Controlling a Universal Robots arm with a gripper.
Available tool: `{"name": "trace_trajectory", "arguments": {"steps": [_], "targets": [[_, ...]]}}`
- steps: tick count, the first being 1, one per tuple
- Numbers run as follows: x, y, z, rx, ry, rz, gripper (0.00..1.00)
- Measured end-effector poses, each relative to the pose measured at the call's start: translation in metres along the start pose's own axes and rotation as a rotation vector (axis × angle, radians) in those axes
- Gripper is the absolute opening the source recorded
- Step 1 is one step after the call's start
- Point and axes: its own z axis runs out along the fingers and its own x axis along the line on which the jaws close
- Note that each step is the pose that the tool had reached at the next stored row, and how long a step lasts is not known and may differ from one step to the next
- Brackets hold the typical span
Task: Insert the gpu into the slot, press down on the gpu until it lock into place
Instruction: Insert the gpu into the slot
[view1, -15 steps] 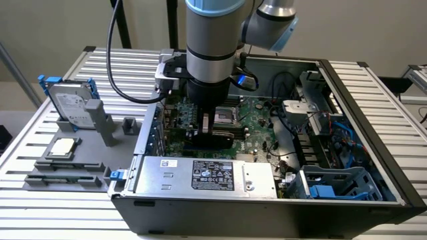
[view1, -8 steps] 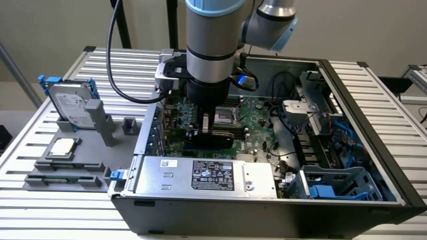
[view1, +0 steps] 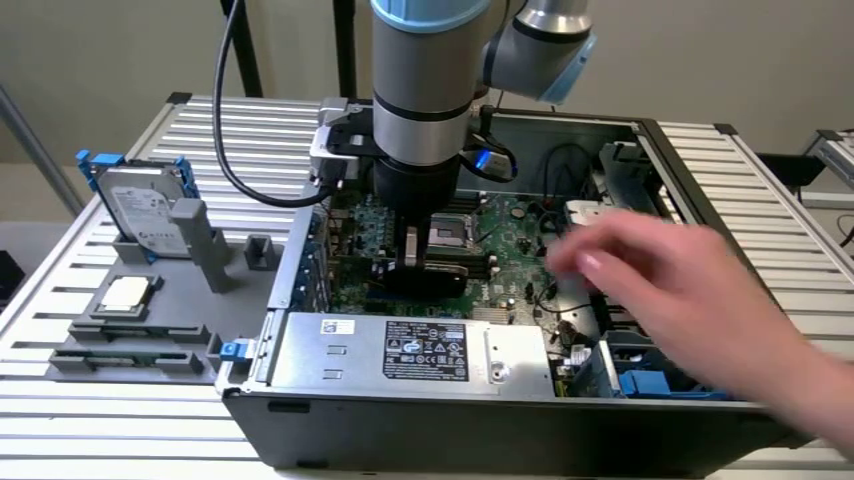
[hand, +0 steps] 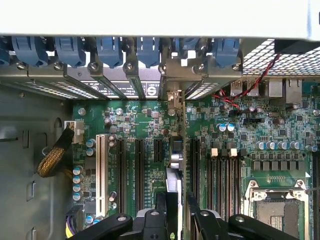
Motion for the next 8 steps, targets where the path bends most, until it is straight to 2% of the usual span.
{"name": "trace_trajectory", "arguments": {"steps": [8], "targets": [[0.0000,0.0000,0.0000,0.0000,-0.0001,0.000,0.26]]}}
